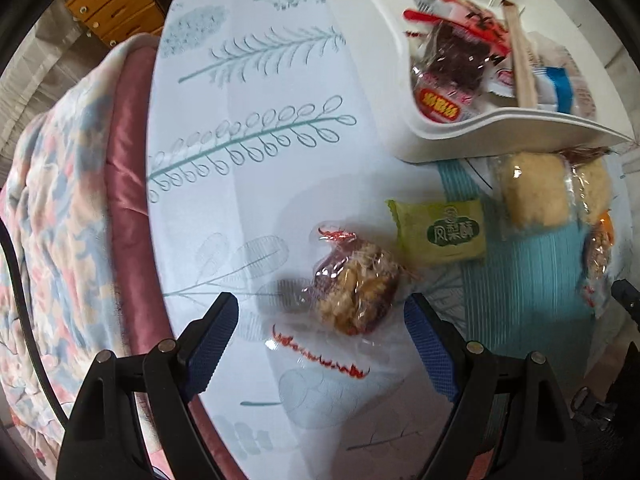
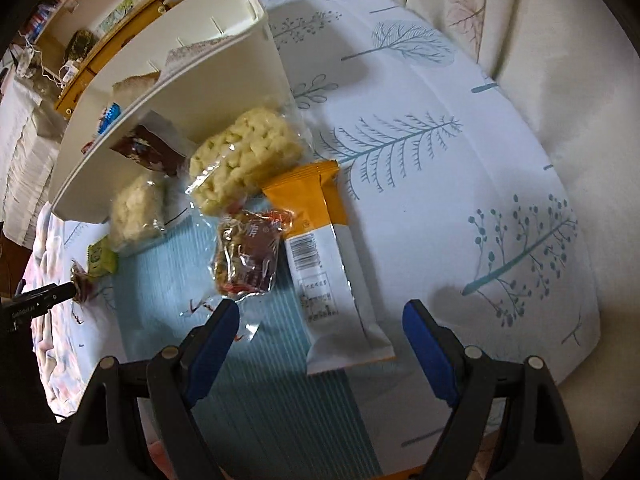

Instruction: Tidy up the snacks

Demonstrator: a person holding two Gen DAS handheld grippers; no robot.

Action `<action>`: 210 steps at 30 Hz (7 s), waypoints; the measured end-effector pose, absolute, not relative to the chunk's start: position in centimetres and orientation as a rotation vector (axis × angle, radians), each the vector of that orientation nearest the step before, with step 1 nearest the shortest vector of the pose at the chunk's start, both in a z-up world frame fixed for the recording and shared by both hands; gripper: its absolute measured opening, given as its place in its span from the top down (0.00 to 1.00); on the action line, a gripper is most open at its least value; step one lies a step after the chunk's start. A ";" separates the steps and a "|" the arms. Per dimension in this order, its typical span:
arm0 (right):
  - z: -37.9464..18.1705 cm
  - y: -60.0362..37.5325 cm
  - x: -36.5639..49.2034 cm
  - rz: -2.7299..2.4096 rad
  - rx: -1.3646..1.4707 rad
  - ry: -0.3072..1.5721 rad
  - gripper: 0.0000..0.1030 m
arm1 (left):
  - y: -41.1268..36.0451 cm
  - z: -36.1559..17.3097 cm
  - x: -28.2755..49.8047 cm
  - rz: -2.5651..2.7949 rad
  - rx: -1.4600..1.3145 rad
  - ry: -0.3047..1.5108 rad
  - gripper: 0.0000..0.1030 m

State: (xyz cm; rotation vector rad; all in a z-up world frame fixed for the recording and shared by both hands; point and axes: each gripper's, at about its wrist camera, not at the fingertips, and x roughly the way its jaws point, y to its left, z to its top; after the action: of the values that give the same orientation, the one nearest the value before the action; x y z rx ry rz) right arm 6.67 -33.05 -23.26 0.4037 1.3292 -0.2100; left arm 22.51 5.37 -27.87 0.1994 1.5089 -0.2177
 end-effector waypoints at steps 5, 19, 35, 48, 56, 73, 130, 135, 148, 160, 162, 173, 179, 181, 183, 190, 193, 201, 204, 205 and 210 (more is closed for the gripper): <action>-24.4 -33.0 7.8 -0.205 0.391 1.368 0.20 | 5.0 -29.2 23.2 -0.213 0.200 1.540 0.18; -25.0 -32.7 9.8 -0.191 0.302 1.372 0.49 | 5.6 -30.5 24.0 -0.264 0.156 1.557 0.52; -24.1 -35.5 8.0 -0.199 0.494 1.325 0.68 | 4.8 -29.5 20.3 -0.255 0.190 1.570 0.63; -21.3 -36.7 3.8 -0.236 0.596 1.257 0.69 | 5.2 -23.5 16.6 -0.301 0.205 1.562 0.63; -16.0 -36.7 3.9 -0.224 0.583 1.138 0.69 | 2.7 -16.8 16.7 -0.381 0.239 1.476 0.63; -8.3 -33.3 11.7 -0.104 0.473 0.965 0.69 | 0.3 -10.7 23.3 -0.475 0.254 1.406 0.63; -2.3 -24.7 6.9 0.030 0.360 0.857 0.23 | 3.6 -4.6 15.3 -0.441 -0.015 1.147 0.31; -2.3 -23.7 3.7 0.008 0.334 0.867 0.23 | 5.2 -5.1 12.5 -0.438 -0.028 1.146 0.31; -5.5 -24.2 1.6 -0.036 0.249 0.963 0.22 | 6.3 -10.2 12.1 -0.388 -0.082 1.224 0.30; -11.0 -26.4 4.9 0.025 0.149 1.086 0.18 | 4.3 -18.0 17.0 -0.283 -0.084 1.346 0.29; -12.0 -26.7 5.6 0.056 0.131 1.094 0.18 | 3.7 -19.2 17.9 -0.273 -0.081 1.360 0.28; -17.5 -27.4 9.1 0.184 -0.044 1.149 0.18 | 1.3 -25.9 22.1 -0.161 -0.077 1.450 0.28; -20.4 -27.3 9.6 0.248 -0.146 1.135 0.18 | 1.0 -28.9 23.2 -0.072 -0.070 1.500 0.28; -21.1 -27.2 9.8 0.268 -0.172 1.128 0.18 | 1.0 -29.5 23.4 -0.054 -0.077 1.514 0.28; -21.8 -27.2 9.8 0.298 -0.191 1.129 0.18 | 1.2 -30.0 23.5 -0.036 -0.096 1.517 0.28; -23.5 -27.2 10.4 0.382 -0.215 1.141 0.19 | 0.5 -30.8 23.8 -0.018 -0.108 1.525 0.28; -23.8 -27.7 10.8 0.395 -0.198 1.140 0.19 | 0.1 -31.5 24.0 -0.013 -0.104 1.533 0.28; -24.3 -28.7 11.6 0.443 -0.179 1.160 0.28 | -2.1 -31.9 24.5 -0.009 -0.043 1.519 0.39; -24.2 -29.0 11.4 0.461 -0.173 1.160 0.28 | -2.5 -31.8 24.5 -0.012 -0.040 1.517 0.44; -24.2 -29.1 11.4 0.465 -0.169 1.162 0.29 | -2.6 -31.7 24.5 -0.012 -0.041 1.517 0.45; -23.5 -30.1 11.4 0.494 -0.141 1.170 0.40 | -2.8 -30.9 24.1 -0.006 -0.038 1.511 0.49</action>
State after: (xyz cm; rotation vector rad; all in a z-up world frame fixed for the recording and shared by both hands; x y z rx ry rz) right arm 11.37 -30.14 -23.48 -0.1408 1.1700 0.4944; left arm 24.13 -2.79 -30.90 -0.0383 1.5108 -0.0057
